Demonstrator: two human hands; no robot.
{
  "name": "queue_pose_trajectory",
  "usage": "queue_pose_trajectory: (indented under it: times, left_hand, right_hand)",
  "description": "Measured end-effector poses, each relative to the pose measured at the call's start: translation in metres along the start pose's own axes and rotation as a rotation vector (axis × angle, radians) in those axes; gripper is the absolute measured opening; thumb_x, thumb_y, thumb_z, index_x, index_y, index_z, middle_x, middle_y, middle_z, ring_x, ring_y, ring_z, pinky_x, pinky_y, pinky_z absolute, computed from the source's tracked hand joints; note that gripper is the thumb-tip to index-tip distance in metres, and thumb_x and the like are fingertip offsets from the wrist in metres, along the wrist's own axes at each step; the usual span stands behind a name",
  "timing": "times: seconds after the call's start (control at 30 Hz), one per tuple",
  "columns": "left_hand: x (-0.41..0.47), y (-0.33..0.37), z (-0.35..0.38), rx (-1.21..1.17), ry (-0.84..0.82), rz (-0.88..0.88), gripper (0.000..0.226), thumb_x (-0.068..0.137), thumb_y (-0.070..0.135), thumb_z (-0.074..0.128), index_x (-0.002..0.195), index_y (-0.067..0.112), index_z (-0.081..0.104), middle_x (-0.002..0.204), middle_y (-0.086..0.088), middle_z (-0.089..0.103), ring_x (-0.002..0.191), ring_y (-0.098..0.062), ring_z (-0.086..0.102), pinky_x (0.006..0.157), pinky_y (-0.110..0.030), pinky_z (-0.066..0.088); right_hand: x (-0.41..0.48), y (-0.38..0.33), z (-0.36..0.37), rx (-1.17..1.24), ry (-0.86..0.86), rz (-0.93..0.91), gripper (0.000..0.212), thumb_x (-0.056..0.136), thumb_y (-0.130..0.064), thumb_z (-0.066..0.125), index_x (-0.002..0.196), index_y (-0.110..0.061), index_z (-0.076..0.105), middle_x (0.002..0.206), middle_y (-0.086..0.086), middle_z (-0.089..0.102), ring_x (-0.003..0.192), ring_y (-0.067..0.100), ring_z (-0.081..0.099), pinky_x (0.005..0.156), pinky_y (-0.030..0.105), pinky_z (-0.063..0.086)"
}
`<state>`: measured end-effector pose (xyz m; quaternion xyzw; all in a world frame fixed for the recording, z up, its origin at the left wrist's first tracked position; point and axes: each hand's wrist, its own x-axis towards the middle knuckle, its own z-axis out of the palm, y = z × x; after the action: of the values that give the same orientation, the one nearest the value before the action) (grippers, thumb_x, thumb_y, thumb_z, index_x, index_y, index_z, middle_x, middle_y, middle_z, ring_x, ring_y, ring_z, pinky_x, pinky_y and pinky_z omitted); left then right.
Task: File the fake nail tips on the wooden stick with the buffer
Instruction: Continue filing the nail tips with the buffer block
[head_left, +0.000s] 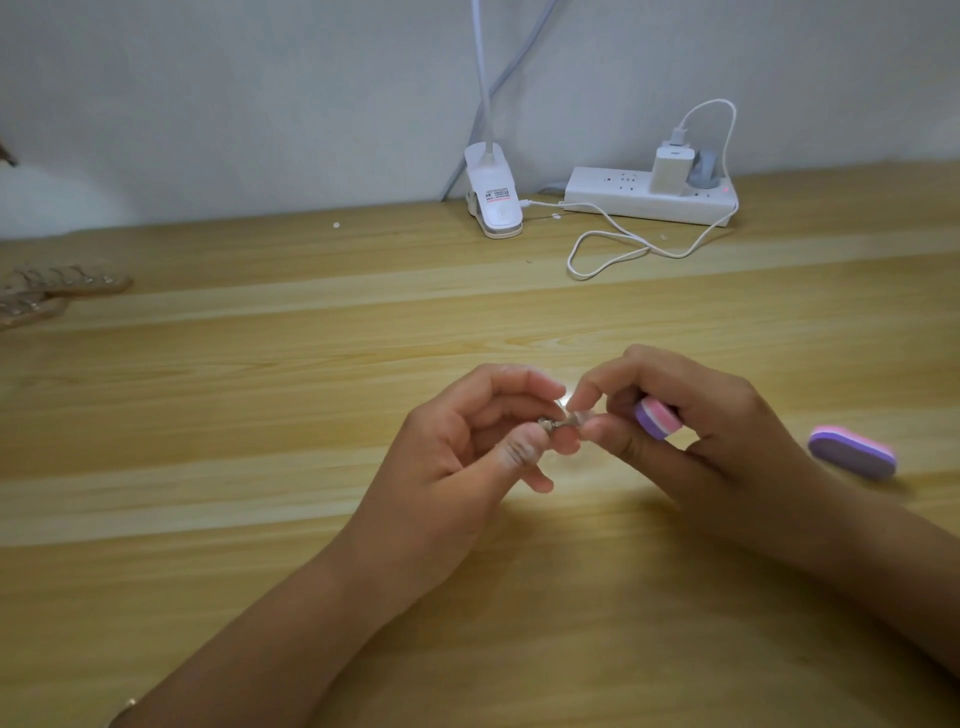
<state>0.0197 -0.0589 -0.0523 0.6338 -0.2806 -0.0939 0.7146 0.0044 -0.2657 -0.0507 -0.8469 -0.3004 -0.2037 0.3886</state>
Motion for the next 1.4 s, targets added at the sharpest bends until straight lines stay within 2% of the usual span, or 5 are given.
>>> queue_pose_trajectory:
  times: [0.33,0.53,0.93,1.2,1.4]
  left_hand:
    - [-0.002,0.002,-0.001,-0.16,0.01,-0.006,0.011,0.085,0.005,0.065,0.095,0.005,0.07,0.091,-0.01,0.073,0.093,-0.025,0.072,0.076,-0.031,0.057]
    - [-0.004,0.006,0.0,-0.232,0.007,0.019,0.011,0.08,0.002,0.07,0.09,0.003,0.074,0.088,-0.01,0.075,0.09,-0.026,0.073,0.075,-0.031,0.058]
    - [-0.005,0.007,0.001,-0.196,-0.013,0.031,0.013,0.076,0.002,0.07,0.087,0.004,0.076,0.083,-0.012,0.076,0.084,-0.027,0.074,0.071,-0.03,0.059]
    - [0.0,0.008,-0.003,-0.232,-0.035,-0.004,0.014,0.083,0.002,0.066,0.094,0.004,0.074,0.091,-0.012,0.075,0.089,-0.025,0.073,0.074,-0.032,0.058]
    - [0.001,0.008,-0.005,-0.318,-0.076,-0.135,0.011,0.095,0.011,0.058,0.096,0.013,0.069,0.091,-0.013,0.071,0.087,-0.026,0.071,0.075,-0.033,0.057]
  right_hand:
    - [-0.001,-0.014,0.003,0.122,0.146,0.019,0.015,0.086,-0.023,0.069,0.091,-0.033,0.058,0.084,-0.032,0.06,0.074,-0.005,0.06,0.073,0.005,0.04]
    - [-0.004,-0.017,0.004,0.267,0.147,0.076,0.015,0.088,-0.021,0.076,0.085,-0.011,0.065,0.079,-0.03,0.061,0.072,-0.005,0.061,0.07,0.005,0.042]
    - [0.002,-0.02,-0.005,0.498,-0.005,0.112,0.021,0.09,-0.033,0.068,0.083,-0.015,0.059,0.078,-0.023,0.063,0.068,-0.002,0.056,0.068,0.01,0.043]
    - [0.003,-0.017,-0.007,0.356,0.058,0.112,0.011,0.09,-0.027,0.073,0.085,-0.023,0.064,0.066,0.007,0.058,0.061,0.012,0.054,0.065,0.015,0.044]
    - [0.006,-0.013,-0.015,0.235,0.0,0.037,0.029,0.085,-0.025,0.08,0.111,-0.02,0.069,0.065,-0.002,0.044,0.061,0.007,0.047,0.069,0.012,0.041]
